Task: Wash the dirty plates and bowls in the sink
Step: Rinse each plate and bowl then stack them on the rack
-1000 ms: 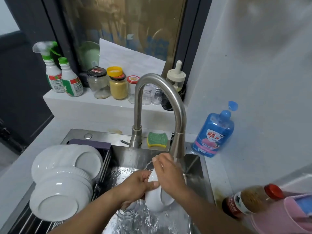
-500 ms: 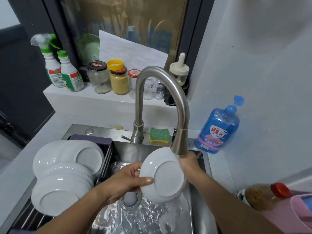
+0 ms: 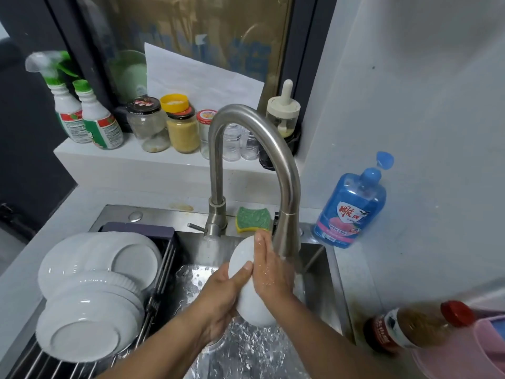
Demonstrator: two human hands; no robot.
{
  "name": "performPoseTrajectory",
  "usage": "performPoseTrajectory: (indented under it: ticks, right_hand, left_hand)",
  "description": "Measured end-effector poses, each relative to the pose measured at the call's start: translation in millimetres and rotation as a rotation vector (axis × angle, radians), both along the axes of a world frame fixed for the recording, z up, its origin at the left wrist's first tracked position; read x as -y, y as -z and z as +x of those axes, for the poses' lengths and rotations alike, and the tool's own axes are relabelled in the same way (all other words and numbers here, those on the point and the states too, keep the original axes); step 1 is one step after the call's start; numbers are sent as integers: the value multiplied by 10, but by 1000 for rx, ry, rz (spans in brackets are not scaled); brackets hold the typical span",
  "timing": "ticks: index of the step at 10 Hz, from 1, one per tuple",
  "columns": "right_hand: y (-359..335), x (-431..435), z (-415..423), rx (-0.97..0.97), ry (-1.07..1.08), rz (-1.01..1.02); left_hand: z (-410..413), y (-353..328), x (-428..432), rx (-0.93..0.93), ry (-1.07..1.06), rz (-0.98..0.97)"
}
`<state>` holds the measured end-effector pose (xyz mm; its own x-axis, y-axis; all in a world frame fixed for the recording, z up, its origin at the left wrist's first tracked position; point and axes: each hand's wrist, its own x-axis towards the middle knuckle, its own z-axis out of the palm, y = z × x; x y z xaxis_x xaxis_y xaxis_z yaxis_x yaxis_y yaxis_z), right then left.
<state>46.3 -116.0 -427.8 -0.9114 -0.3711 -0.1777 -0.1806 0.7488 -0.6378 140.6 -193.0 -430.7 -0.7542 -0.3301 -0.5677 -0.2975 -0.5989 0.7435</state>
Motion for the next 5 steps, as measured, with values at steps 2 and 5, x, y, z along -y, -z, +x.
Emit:
performPoseTrajectory:
  ticks: [2,5]
  right_hand:
    - [69,-91,-139,106,128,252]
    - [-21,-274,-473,347,168,-103]
  left_hand:
    - [66,-5,78,-47,-116,15]
    - [225,-25,452,-40,211,14]
